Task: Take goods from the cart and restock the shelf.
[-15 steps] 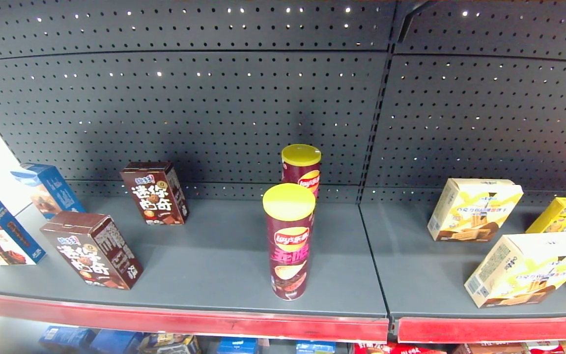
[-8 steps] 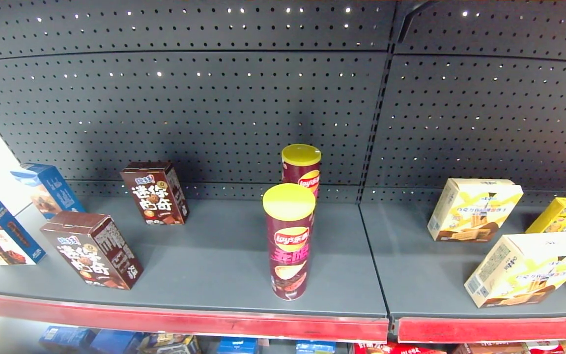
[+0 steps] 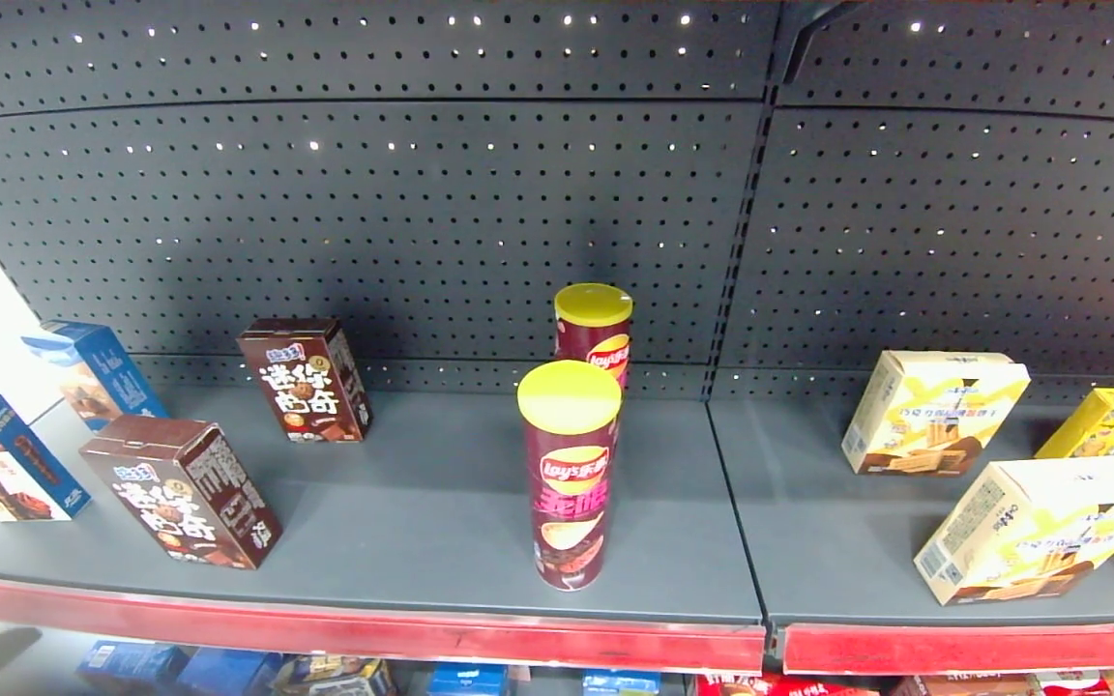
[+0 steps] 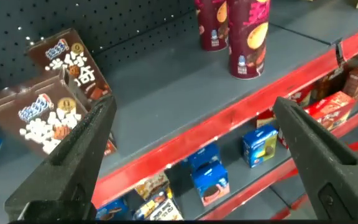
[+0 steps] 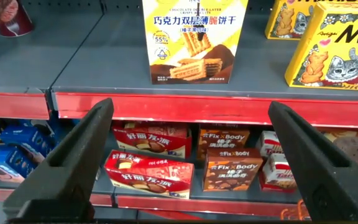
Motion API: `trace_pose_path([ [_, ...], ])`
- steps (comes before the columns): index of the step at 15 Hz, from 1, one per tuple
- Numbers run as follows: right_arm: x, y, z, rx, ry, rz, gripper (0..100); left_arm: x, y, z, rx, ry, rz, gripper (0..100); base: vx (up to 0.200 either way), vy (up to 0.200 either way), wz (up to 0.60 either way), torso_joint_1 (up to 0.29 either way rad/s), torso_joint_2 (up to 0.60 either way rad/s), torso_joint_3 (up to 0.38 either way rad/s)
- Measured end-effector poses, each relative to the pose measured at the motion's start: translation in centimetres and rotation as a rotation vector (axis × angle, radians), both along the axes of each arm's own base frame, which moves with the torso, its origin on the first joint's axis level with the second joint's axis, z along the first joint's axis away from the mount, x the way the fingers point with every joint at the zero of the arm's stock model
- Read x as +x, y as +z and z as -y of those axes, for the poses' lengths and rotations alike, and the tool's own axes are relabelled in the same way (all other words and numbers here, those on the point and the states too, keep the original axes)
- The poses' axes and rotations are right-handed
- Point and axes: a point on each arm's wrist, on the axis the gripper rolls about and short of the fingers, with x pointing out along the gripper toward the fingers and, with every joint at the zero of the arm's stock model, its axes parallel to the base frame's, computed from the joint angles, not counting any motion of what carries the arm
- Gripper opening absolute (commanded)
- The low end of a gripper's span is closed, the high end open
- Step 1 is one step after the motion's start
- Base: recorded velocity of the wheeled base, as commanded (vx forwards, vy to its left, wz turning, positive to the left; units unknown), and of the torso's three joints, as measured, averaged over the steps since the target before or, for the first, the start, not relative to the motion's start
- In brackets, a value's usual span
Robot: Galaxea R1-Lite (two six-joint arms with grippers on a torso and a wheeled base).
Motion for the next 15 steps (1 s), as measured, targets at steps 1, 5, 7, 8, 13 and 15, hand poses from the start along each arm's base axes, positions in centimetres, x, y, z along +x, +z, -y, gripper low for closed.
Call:
trace_pose_path([
  [1, 0.0, 0.0, 0.0, 0.0, 0.0, 0.0, 100, 0.7, 1.0, 0.2, 0.004, -0.006, -0.009, 100, 0.0, 0.0, 0.0, 0.0, 0.0, 0.0],
  [5, 0.0, 0.0, 0.0, 0.0, 0.0, 0.0, 100, 3.8, 4.3, 0.9, 0.016, -0.003, -0.049, 100, 0.0, 0.0, 0.0, 0.0, 0.0, 0.0],
  [7, 0.0, 0.0, 0.0, 0.0, 0.0, 0.0, 100, 5.8, 6.6, 1.8, 0.015, -0.031, -0.05, 100, 0.0, 0.0, 0.0, 0.0, 0.0, 0.0],
  [8, 0.0, 0.0, 0.0, 0.0, 0.0, 0.0, 100, 6.9, 7.4, 2.4, 0.019, -0.06, -0.063, 100, 0.0, 0.0, 0.0, 0.0, 0.0, 0.0],
  [13, 0.0, 0.0, 0.0, 0.0, 0.0, 0.0, 100, 10.6, 7.4, 4.8, 0.048, -0.12, -0.127, 100, 0.0, 0.0, 0.0, 0.0, 0.0, 0.0],
  [15, 0.0, 0.0, 0.0, 0.0, 0.0, 0.0, 100, 12.3, 6.4, 5.6, 0.073, -0.119, -0.191, 100, 0.0, 0.0, 0.0, 0.0, 0.0, 0.0],
])
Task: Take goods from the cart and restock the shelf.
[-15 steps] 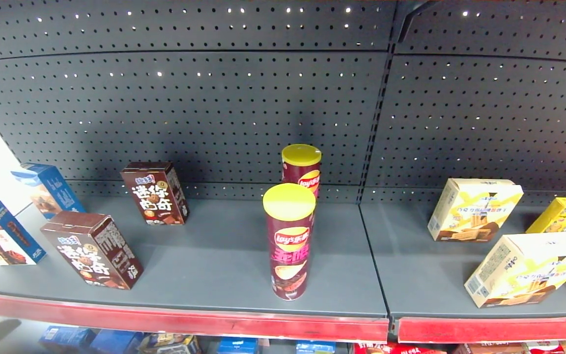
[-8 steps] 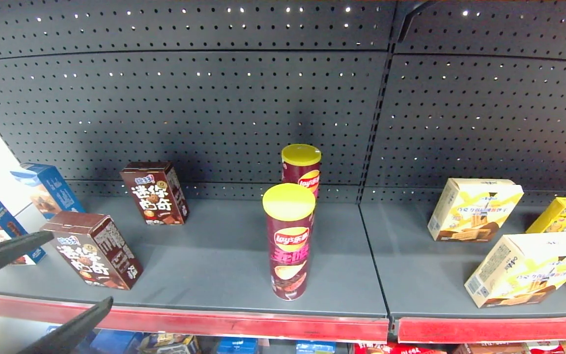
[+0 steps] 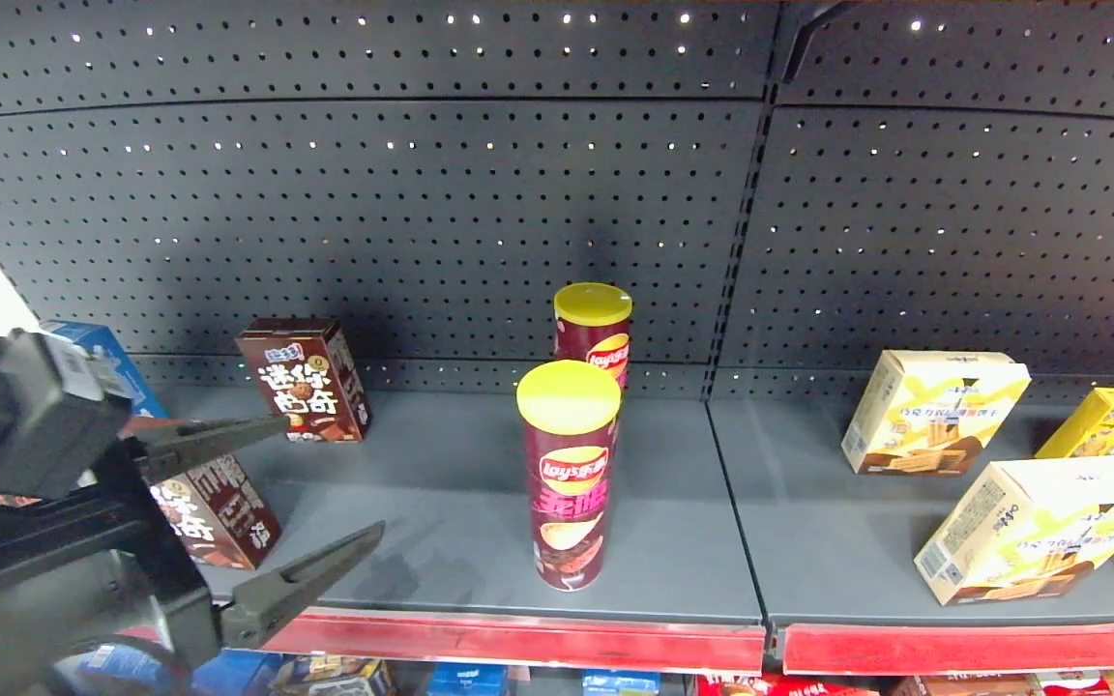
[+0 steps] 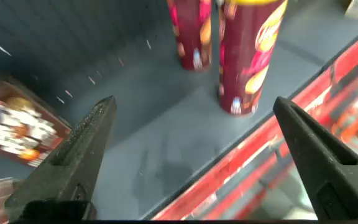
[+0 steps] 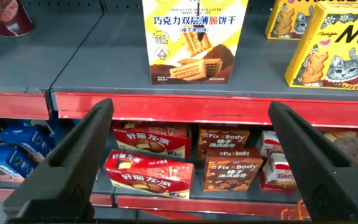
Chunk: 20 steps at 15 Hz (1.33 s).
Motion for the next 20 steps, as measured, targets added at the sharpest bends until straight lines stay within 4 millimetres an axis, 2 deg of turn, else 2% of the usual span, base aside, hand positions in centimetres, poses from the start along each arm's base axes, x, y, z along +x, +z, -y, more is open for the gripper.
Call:
trace_pose_path([
  [7, 0.0, 0.0, 0.0, 0.0, 0.0, 0.0, 100, 4.5, -2.3, 2.4, 0.067, -0.01, -0.138, 100, 0.0, 0.0, 0.0, 0.0, 0.0, 0.0],
  [14, 0.0, 0.0, 0.0, 0.0, 0.0, 0.0, 100, 10.1, -3.4, 4.3, 0.095, 0.048, -0.199, 100, 0.0, 0.0, 0.0, 0.0, 0.0, 0.0],
  [20, 0.0, 0.0, 0.0, 0.0, 0.0, 0.0, 100, 12.1, -5.4, 4.9, 0.131, 0.075, -0.261, 100, 0.0, 0.0, 0.0, 0.0, 0.0, 0.0],
])
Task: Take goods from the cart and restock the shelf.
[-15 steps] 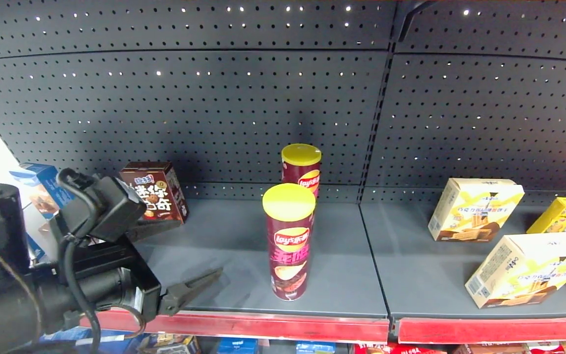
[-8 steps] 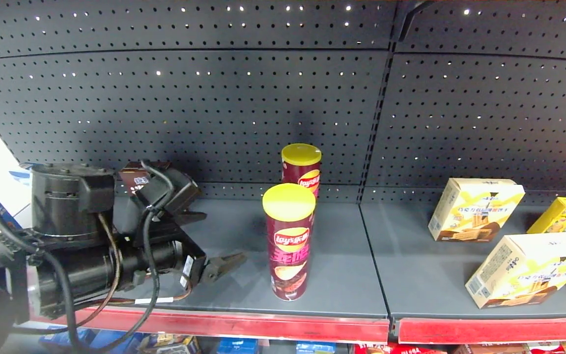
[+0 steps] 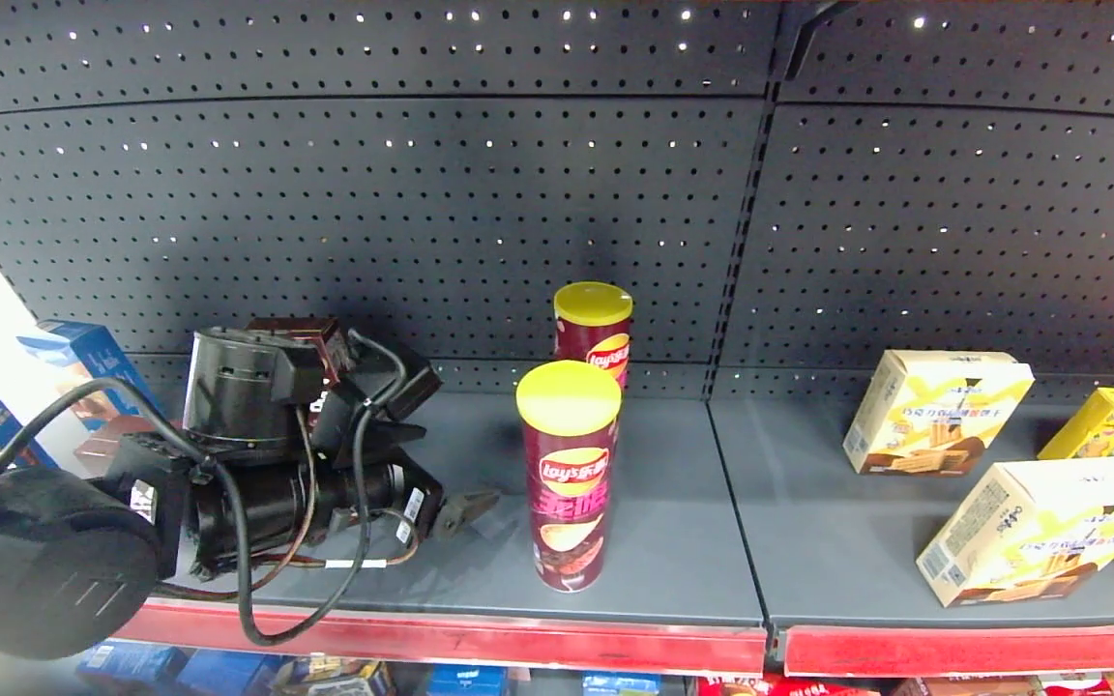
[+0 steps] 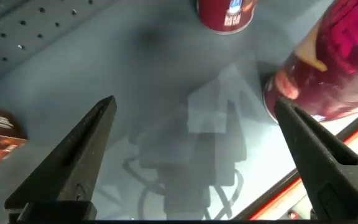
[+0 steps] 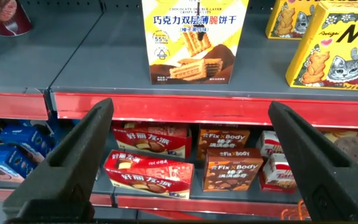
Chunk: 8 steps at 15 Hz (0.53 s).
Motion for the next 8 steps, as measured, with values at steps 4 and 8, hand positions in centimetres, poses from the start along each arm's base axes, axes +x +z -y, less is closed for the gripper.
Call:
trace_pose_path([
  [4, 0.0, 0.0, 0.0, 0.0, 0.0, 0.0, 100, 0.33, -0.76, 0.5, 0.011, -0.011, -0.021, 100, 0.0, 0.0, 0.0, 0.0, 0.0, 0.0],
  [8, 0.0, 0.0, 0.0, 0.0, 0.0, 0.0, 100, 0.75, -1.04, 0.83, 0.014, -0.003, -0.011, 100, 0.0, 0.0, 0.0, 0.0, 0.0, 0.0],
])
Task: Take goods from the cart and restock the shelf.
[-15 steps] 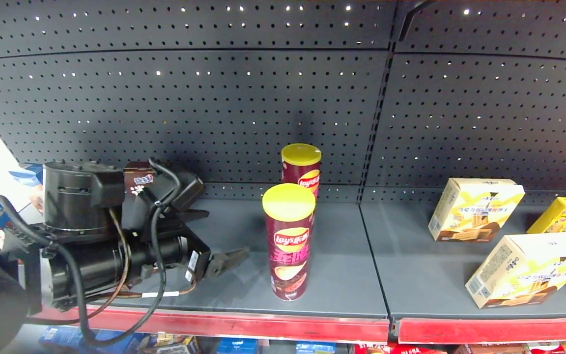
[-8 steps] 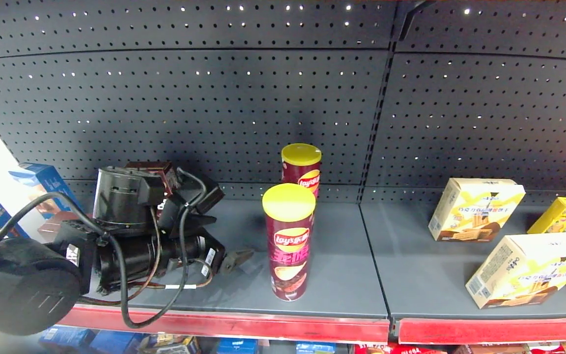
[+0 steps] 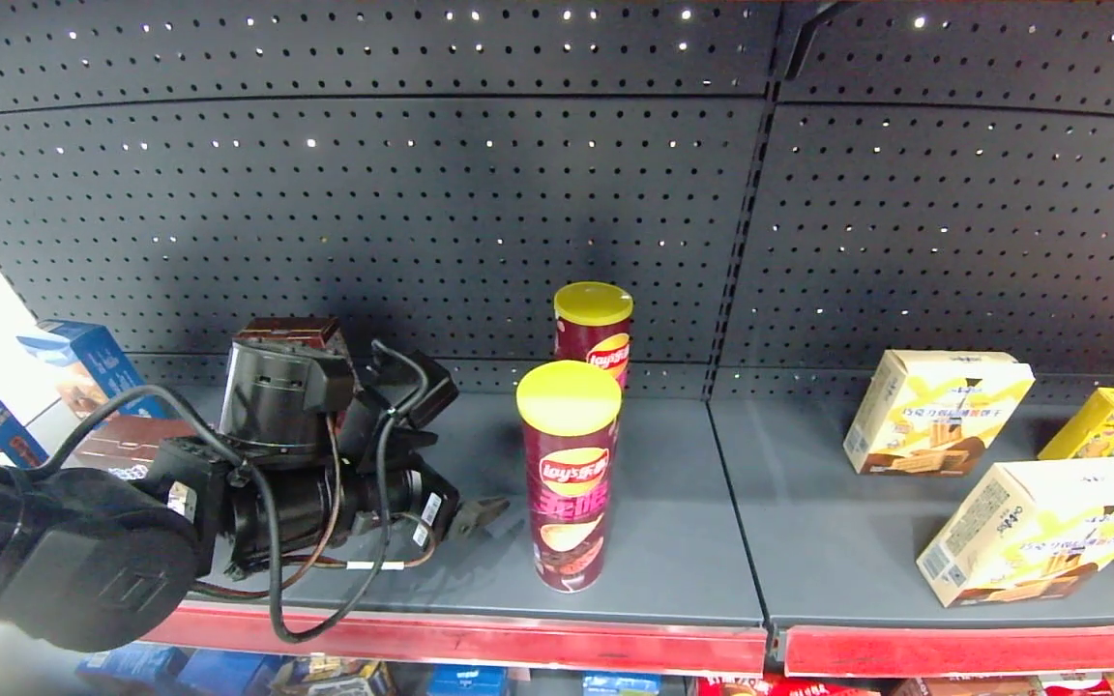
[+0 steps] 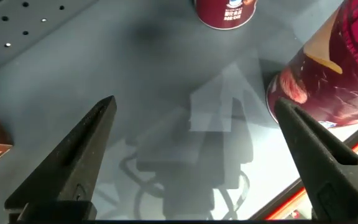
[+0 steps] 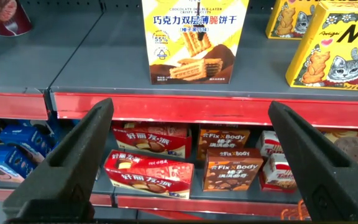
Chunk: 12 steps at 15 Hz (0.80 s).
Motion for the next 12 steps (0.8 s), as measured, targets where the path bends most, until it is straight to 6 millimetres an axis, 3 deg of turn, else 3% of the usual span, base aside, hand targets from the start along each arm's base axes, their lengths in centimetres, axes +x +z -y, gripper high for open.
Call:
trace_pose_path([
  [12, 0.0, 0.0, 0.0, 0.0, 0.0, 0.0, 100, 0.3, -0.1, 2.4, -0.017, -0.014, 0.009, 100, 0.0, 0.0, 0.0, 0.0, 0.0, 0.0],
])
